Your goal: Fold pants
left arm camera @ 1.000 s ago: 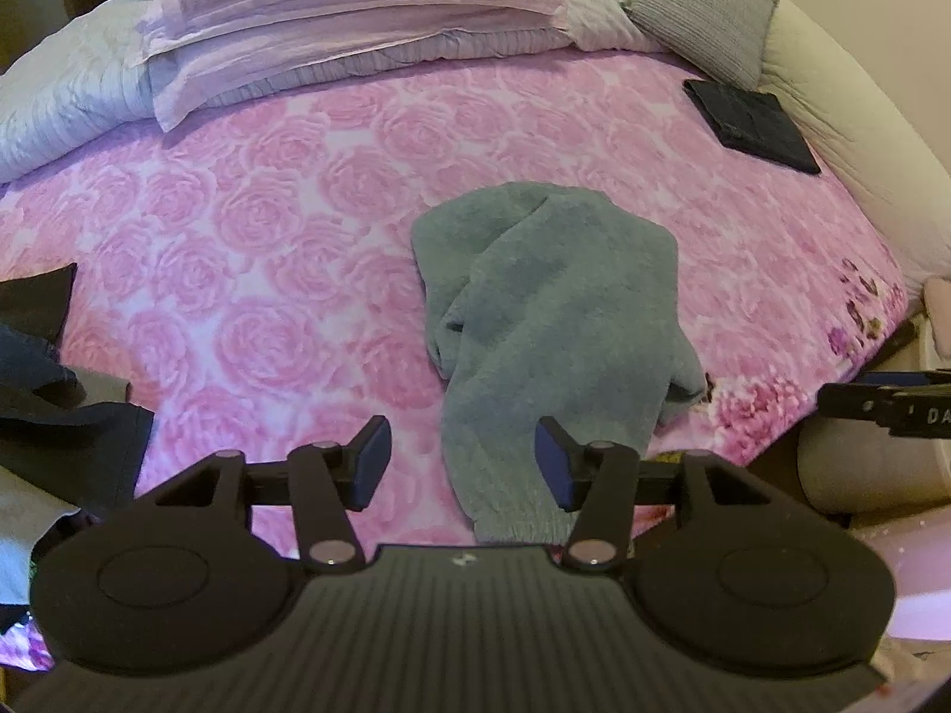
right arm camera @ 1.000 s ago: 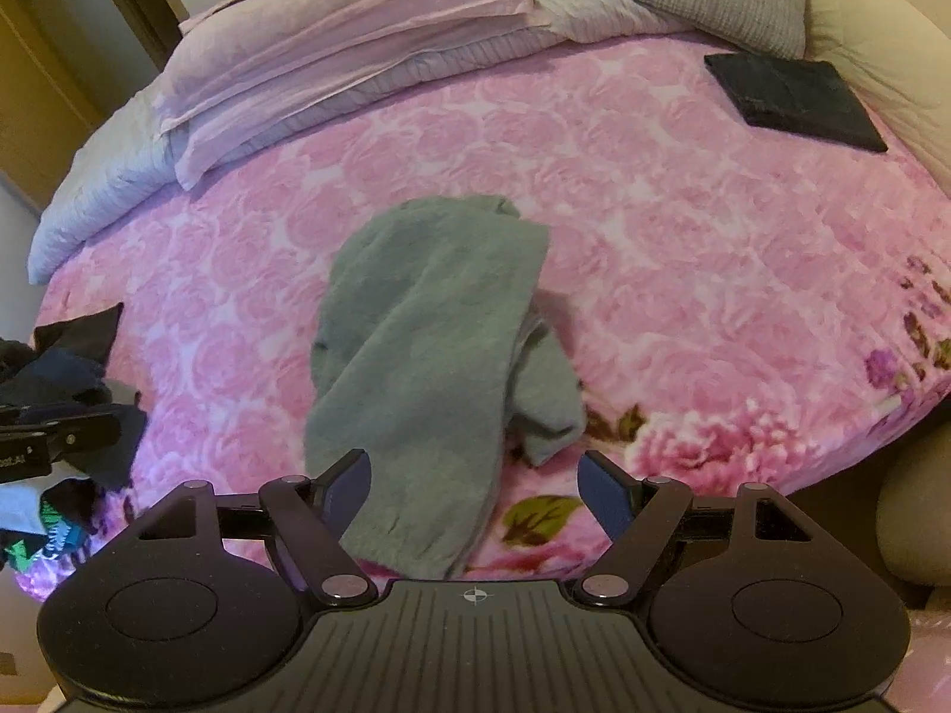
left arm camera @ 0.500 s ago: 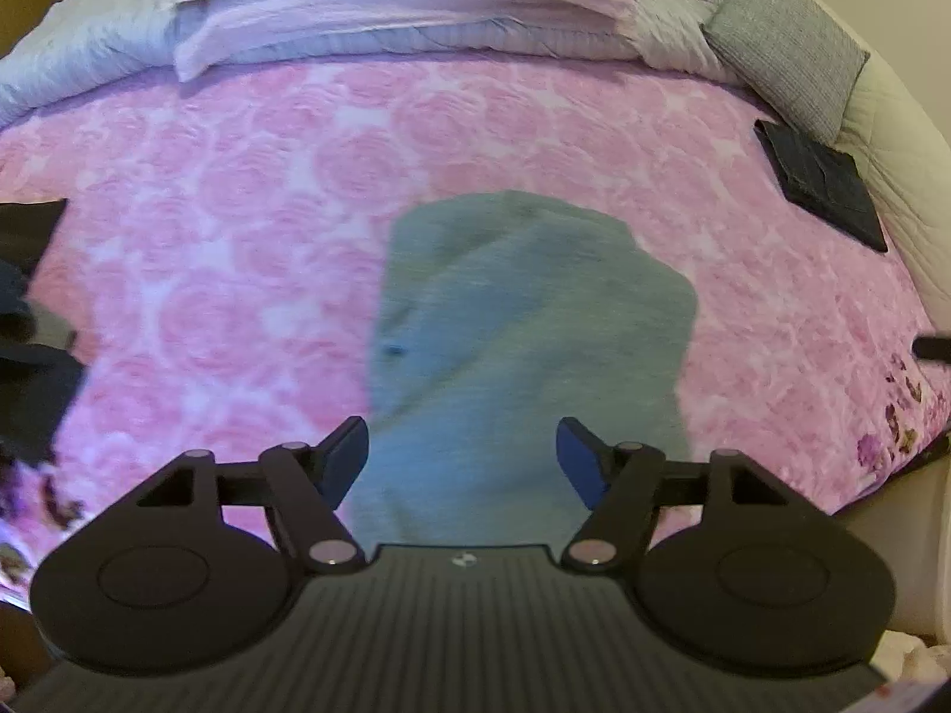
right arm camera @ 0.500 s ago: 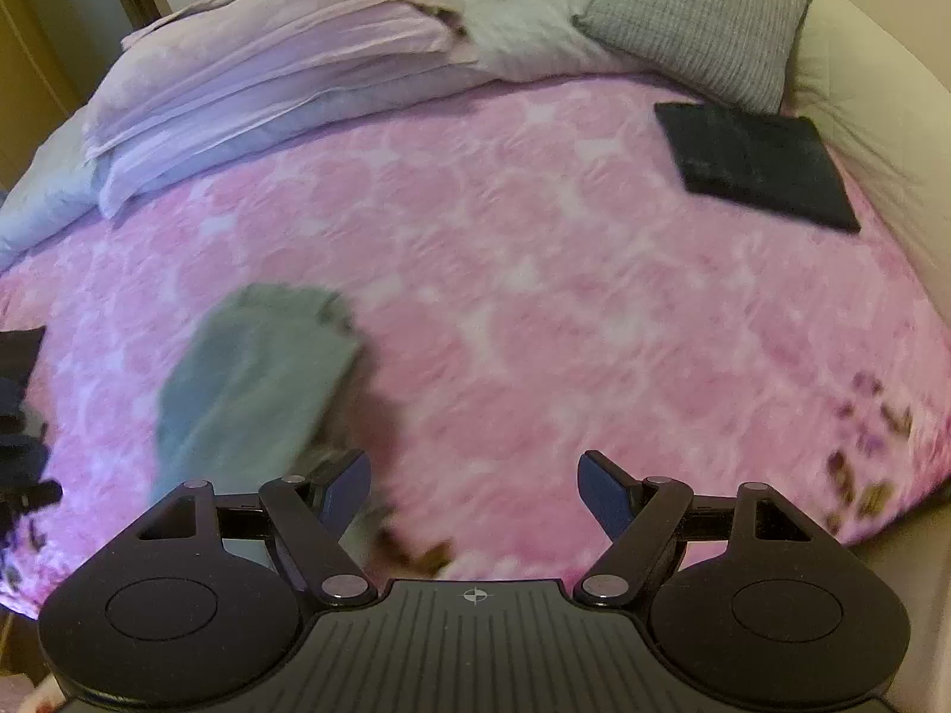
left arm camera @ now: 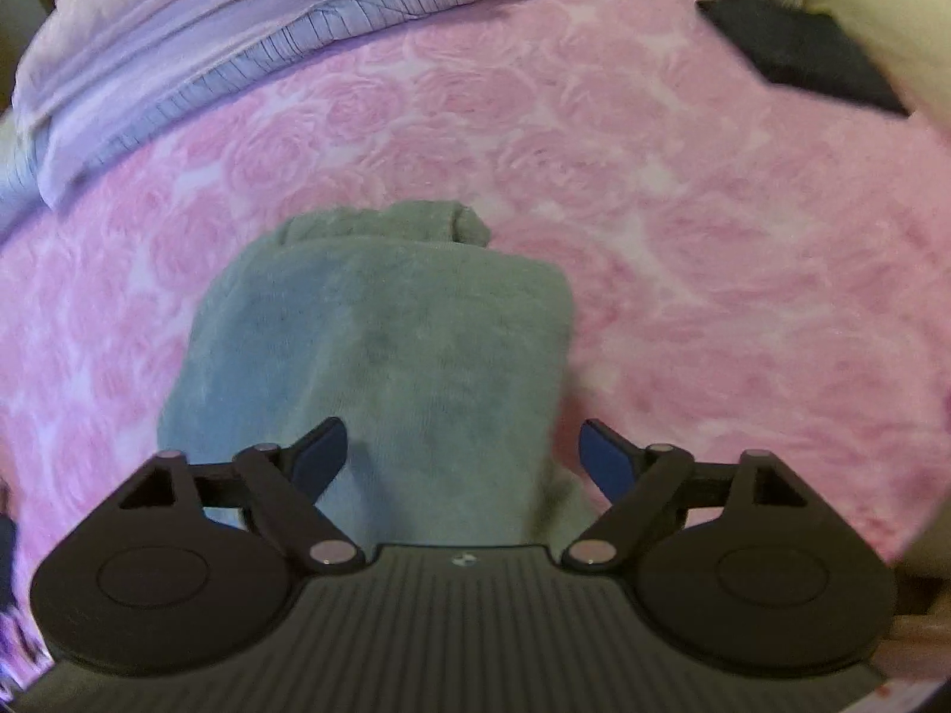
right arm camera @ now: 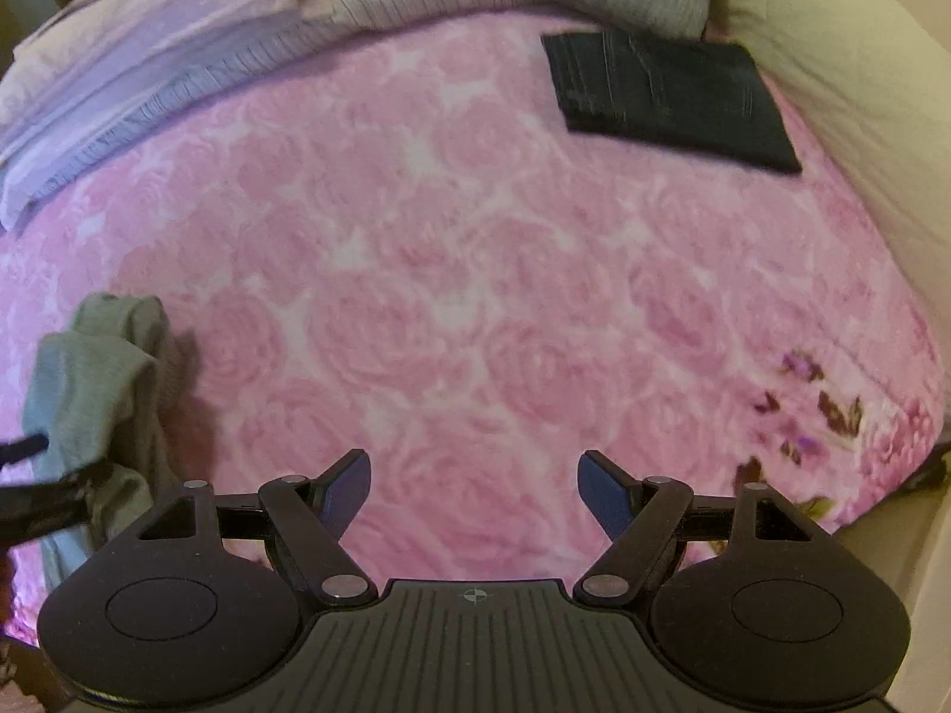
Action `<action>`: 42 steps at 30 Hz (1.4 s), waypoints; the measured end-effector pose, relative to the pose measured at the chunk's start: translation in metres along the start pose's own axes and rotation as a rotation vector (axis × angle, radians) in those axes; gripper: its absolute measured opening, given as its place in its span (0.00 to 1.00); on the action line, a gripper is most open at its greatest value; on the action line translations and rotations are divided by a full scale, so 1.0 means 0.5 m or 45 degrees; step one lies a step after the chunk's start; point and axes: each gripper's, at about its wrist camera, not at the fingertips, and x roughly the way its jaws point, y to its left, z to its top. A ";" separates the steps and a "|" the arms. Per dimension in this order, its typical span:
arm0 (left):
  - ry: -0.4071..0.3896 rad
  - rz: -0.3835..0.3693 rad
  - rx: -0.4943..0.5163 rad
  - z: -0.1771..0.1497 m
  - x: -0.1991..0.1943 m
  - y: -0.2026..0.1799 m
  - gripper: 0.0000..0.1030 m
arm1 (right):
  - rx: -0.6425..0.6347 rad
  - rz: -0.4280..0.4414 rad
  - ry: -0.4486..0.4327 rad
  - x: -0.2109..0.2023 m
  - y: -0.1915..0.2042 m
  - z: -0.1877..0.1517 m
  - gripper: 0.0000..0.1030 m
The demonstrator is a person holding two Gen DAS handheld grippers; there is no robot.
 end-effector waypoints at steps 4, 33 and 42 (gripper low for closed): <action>-0.016 0.019 -0.037 -0.013 -0.001 0.056 0.08 | -0.014 0.032 0.054 0.042 0.021 -0.004 0.72; 0.048 0.542 -0.769 -0.251 -0.209 0.692 0.08 | 0.492 0.552 0.490 0.457 0.514 0.195 0.23; -0.152 0.551 -0.622 -0.081 -0.204 0.819 0.08 | 0.628 0.973 -0.045 0.236 0.557 0.373 0.10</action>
